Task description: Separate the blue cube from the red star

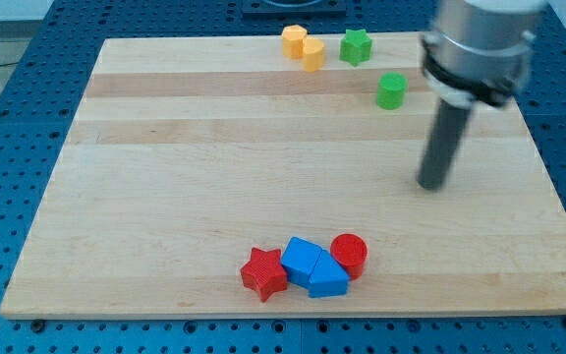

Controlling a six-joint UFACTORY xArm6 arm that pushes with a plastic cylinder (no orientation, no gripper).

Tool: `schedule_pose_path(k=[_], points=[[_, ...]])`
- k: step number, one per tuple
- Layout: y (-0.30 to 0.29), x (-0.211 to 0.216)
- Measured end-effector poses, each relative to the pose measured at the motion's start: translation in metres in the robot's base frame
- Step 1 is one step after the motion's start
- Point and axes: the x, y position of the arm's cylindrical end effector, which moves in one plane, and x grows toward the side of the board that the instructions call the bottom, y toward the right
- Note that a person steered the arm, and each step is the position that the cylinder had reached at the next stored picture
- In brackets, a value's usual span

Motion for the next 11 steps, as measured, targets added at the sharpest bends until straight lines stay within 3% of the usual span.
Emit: schedule_pose_path(k=[1,2,7,9,11], points=[[0.012,0.087],[0.0,0.117],[-0.153,0.112],[-0.171,0.076],[-0.227,0.047]])
